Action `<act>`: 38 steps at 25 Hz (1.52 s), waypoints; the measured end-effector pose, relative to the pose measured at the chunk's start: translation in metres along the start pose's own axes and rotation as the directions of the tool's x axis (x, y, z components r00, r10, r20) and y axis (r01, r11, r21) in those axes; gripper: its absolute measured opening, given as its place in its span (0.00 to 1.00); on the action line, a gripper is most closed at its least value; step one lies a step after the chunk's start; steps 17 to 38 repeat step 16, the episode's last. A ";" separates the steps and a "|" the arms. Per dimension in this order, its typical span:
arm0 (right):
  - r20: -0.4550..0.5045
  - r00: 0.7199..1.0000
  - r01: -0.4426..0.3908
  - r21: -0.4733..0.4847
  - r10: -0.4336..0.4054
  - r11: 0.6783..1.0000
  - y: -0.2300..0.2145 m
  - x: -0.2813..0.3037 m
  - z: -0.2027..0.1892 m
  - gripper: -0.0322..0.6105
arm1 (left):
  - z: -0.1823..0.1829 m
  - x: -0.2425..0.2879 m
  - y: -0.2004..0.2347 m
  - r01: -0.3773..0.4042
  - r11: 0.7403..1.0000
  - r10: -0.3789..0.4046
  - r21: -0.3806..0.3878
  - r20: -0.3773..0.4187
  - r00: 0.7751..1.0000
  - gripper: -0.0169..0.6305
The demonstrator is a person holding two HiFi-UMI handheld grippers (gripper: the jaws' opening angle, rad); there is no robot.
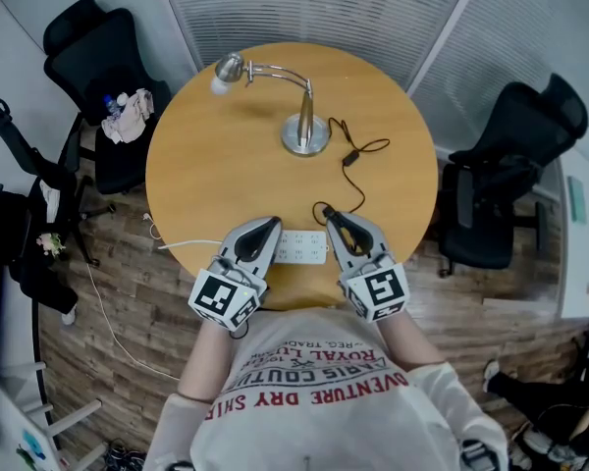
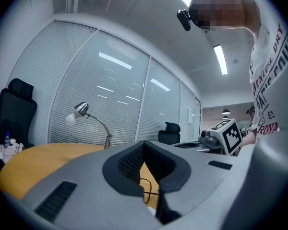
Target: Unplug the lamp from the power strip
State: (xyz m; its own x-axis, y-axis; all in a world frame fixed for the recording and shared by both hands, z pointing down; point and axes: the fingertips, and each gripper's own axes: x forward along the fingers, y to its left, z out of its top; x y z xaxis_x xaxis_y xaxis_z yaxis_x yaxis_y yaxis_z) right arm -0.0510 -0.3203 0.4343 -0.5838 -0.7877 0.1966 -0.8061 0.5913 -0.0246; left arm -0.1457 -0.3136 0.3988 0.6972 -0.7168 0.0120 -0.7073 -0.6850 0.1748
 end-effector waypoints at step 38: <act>-0.009 1.000 0.027 -0.025 -0.027 0.999 0.000 0.008 0.000 0.16 | 0.001 0.002 0.011 -0.001 1.000 0.001 0.002 -0.011 1.000 0.07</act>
